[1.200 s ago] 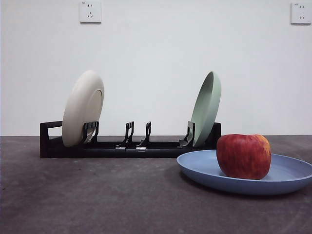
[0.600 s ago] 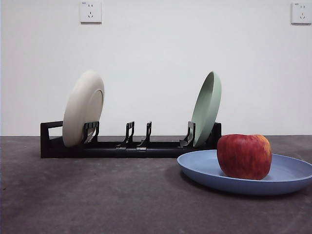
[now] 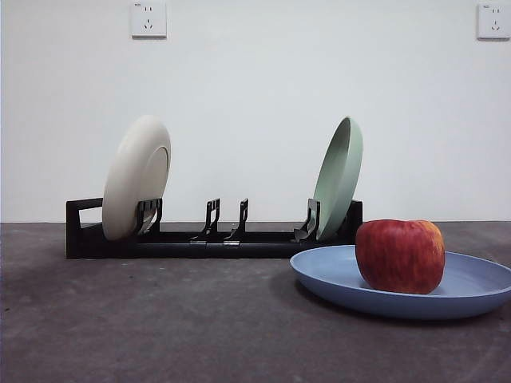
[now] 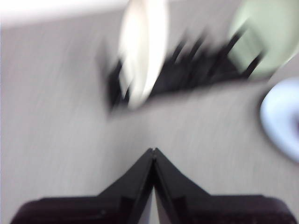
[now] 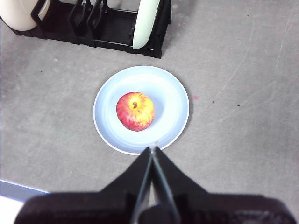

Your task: Take the blue plate from the plate rack,put the plate on the table,take the apple from the table,put the apple in the plate

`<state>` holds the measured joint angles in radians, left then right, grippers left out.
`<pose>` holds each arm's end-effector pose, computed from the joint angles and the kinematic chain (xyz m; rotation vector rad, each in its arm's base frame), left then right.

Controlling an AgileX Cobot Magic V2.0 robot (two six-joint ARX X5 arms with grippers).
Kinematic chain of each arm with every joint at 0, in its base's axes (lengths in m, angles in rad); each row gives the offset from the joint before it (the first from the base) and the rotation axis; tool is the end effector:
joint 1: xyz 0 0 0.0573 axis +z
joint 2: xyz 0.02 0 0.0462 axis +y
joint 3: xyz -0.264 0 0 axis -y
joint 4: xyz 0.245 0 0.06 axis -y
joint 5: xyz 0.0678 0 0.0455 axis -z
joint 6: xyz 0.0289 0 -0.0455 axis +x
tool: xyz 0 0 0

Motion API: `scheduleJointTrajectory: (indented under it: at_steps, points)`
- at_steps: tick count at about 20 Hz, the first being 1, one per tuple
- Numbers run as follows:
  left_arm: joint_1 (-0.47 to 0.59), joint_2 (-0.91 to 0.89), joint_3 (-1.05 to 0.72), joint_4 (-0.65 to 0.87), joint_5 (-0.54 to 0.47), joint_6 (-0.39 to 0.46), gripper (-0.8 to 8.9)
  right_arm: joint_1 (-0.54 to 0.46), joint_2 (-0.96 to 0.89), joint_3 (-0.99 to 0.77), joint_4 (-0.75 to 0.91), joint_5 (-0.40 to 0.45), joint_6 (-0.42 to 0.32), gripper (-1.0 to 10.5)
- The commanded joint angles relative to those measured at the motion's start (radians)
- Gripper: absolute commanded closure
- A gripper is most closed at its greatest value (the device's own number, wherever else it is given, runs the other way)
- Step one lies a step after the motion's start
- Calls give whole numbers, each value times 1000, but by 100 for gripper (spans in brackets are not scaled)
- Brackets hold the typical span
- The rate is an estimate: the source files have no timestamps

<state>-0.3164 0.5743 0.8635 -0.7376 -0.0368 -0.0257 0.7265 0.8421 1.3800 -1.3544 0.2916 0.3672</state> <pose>0.0984 -0.0311 0.3324 0.0539 0.4463 -0.2691 0.0722 0.0531 0.4079 -0.0547 0.7757 0.2704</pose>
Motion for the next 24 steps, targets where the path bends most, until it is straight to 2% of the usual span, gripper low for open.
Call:
scheduleJointTrajectory:
  at_steps: [1, 2, 4, 7, 10, 15, 24]
  points:
    - [125, -122, -249, 397, 150, 154, 817, 1, 0, 3, -8, 5, 0, 946]
    - [173, -180, -348, 512, 203, 153, 817, 1, 2, 3, -8, 5, 0, 946]
    - [232, -265, -497, 620, 242, 153, 817, 1, 6, 3, -8, 5, 0, 946]
    - [291, -343, -650, 633, 221, 159, 817, 1, 7, 3, -8, 5, 0, 946]
    - [307, -412, -755, 630, 223, 156, 817, 1, 13, 3, -8, 5, 0, 946]
    - [307, -567, -856, 619, 220, 129, 817, 1, 21, 3, -8, 5, 0, 946]
    - [307, -569, -856, 580, 194, 111, 817, 0, 52, 3, -8, 10, 0, 946]
